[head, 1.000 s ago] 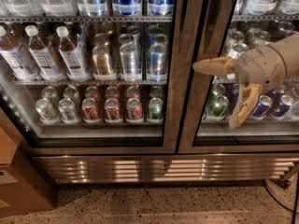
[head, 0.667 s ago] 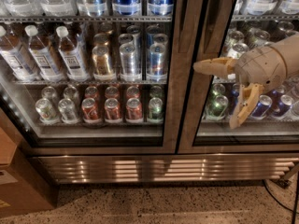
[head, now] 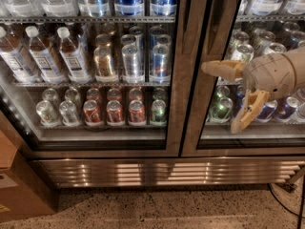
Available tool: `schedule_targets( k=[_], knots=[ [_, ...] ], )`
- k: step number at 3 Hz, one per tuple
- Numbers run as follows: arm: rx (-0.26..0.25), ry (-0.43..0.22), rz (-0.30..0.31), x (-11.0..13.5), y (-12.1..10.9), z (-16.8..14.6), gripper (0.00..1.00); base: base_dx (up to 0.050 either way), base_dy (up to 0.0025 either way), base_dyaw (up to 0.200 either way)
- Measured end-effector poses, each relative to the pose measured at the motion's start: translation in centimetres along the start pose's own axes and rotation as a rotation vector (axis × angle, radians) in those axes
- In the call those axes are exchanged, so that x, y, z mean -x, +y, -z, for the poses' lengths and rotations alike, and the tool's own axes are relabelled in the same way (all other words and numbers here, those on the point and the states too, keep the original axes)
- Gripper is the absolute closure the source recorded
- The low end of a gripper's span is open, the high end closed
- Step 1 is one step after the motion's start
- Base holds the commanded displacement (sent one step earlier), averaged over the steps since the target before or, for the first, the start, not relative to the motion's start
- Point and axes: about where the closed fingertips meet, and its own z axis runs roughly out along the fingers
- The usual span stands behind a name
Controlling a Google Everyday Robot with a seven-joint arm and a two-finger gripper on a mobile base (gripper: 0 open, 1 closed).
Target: Open left fridge door
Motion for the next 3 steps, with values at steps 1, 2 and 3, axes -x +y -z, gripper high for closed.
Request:
schedule_targets(
  k=[1, 2, 3],
  knots=[
    [-0.052, -0.026, -0.004, -0.25, 0.34, 0.04, 0.00, 0.000, 0.00000, 0.000],
    [-0.051, -0.027, -0.004, -0.23, 0.34, 0.04, 0.00, 0.000, 0.00000, 0.000],
    [-0.049, -0.052, 0.000, 0.15, 0.23, 0.04, 0.00, 0.000, 0.00000, 0.000]
  ],
)
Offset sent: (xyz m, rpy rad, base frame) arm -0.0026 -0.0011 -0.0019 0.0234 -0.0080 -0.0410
